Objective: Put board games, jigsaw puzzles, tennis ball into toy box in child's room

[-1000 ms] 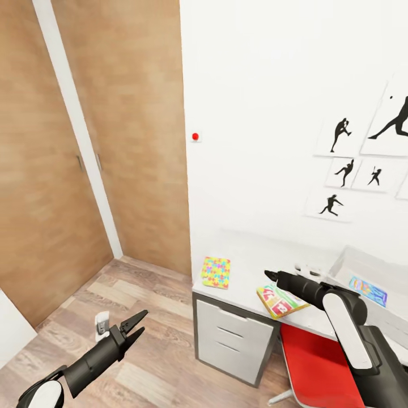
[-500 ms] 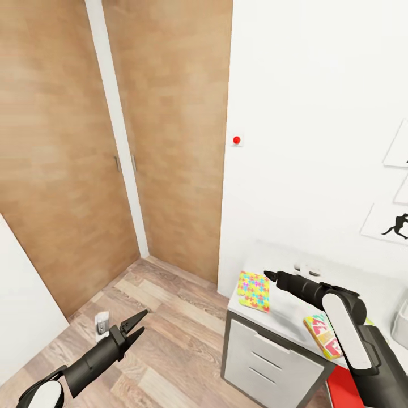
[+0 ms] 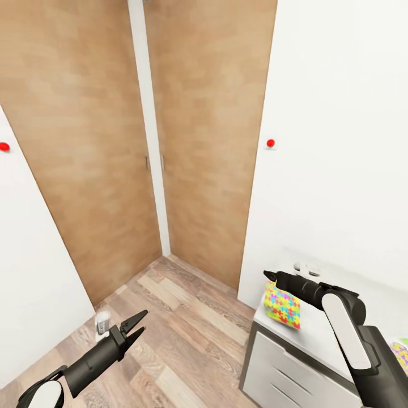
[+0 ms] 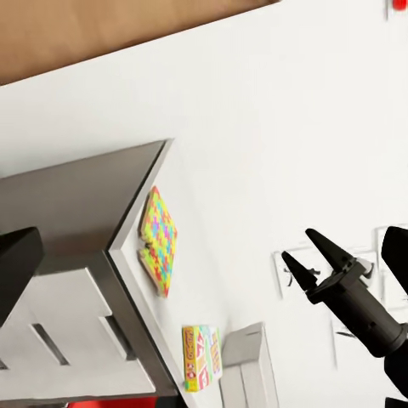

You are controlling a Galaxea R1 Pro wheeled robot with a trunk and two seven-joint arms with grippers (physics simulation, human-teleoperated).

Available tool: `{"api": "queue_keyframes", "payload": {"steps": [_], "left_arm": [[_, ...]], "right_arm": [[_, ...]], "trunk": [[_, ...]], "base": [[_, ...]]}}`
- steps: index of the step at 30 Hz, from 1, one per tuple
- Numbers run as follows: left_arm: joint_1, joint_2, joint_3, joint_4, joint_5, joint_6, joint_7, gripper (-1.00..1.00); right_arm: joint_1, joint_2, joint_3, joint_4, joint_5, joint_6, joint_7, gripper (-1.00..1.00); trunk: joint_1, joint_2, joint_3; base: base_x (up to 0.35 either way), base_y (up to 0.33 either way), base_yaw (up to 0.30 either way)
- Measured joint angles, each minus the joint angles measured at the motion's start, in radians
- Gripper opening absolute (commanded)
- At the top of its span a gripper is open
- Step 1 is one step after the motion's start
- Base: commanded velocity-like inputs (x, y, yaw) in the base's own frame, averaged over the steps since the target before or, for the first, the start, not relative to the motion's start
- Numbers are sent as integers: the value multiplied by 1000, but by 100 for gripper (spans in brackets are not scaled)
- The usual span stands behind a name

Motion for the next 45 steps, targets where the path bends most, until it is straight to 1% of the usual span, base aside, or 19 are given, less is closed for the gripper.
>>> {"api": "queue_keyframes", "payload": {"steps": [24, 45], "left_arm": [[0, -2, 0, -10, 4, 0, 0, 100], [0, -2, 0, -9, 2, 1, 2, 100]], "right_arm": [[0, 0, 2, 0, -1, 0, 1, 100], [4, -3, 2, 0, -1, 3, 3, 100]], "trunk": [[0, 0, 11], [0, 0, 12]], "base": [[2, 2, 278], [0, 0, 288]]}}
